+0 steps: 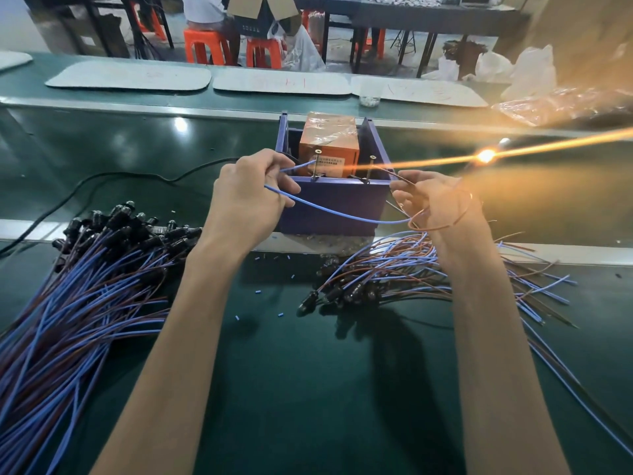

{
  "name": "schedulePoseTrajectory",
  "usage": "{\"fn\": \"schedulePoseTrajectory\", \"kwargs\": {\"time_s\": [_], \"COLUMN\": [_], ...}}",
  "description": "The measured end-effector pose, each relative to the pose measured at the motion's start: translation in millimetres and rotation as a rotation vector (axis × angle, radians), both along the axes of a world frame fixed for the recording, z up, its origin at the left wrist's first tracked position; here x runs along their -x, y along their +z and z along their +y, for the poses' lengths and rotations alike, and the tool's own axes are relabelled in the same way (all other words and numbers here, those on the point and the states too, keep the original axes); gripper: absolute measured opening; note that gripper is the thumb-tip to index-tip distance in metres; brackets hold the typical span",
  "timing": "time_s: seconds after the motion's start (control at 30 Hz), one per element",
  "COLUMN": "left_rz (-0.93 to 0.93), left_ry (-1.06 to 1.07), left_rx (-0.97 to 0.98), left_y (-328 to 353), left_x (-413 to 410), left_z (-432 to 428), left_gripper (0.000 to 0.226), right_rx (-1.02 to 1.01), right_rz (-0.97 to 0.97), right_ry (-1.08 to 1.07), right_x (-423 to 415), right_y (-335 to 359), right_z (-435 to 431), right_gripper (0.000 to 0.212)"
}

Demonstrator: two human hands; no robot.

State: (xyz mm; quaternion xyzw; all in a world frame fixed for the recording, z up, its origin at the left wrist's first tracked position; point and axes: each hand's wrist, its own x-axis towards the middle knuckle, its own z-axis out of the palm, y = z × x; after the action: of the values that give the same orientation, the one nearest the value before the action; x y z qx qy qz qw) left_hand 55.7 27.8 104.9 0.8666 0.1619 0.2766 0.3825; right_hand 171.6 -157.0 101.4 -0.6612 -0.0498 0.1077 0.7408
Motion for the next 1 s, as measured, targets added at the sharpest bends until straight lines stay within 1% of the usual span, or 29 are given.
{"fn": "schedulePoseTrajectory", "kwargs": {"time_s": [0.1,0.3,0.4,0.47,0.57,0.63,0.7,0.77,0.83,0.93,1.0], "left_rz": [-0.001,0.008,0.029,0.109,0.331,0.508,0.676,0.788,0.817,0.808,0.813], "left_ry": [-0.003,-0.026,-0.017,-0.035,-0.172,-0.277,-0.349,-0.384,-0.397,-0.412,-0.411], "left_rx": [-0.007,0.004,0.007,0.011,0.03,-0.068,-0.159,-0.183,-0.175,-0.169,-0.172], "left_y": [-1,1,4,8,16,19,20,19,18,17,17], "left_x": [0,1,3,6,16,23,28,31,31,29,28], "left_z": [1,0,-1,3,12,19,23,24,24,21,21], "left_gripper": [0.026,0.027,0.027,0.031,0.032,0.025,0.015,0.01,0.012,0.02,0.025], "right_rx": [0.038,0.002,0.078,0.156,0.301,0.354,0.335,0.314,0.283,0.132,-0.013], "right_rz": [0.025,-0.067,-0.101,-0.118,-0.117,-0.132,-0.135,-0.127,-0.123,-0.123,-0.138], "right_ry": [0.018,-0.012,-0.05,-0.053,0.017,0.032,0.004,-0.05,-0.096,-0.141,-0.152], "right_x": [-1,6,7,8,10,10,10,8,6,4,6], "right_y": [1,-2,0,1,3,4,4,5,6,12,18], "right_z": [1,-2,-4,-8,-13,-13,-15,-21,-28,-39,-44], "right_gripper": [0.033,0.035,0.032,0.024,0.016,0.014,0.016,0.026,0.023,0.004,0.01]}}
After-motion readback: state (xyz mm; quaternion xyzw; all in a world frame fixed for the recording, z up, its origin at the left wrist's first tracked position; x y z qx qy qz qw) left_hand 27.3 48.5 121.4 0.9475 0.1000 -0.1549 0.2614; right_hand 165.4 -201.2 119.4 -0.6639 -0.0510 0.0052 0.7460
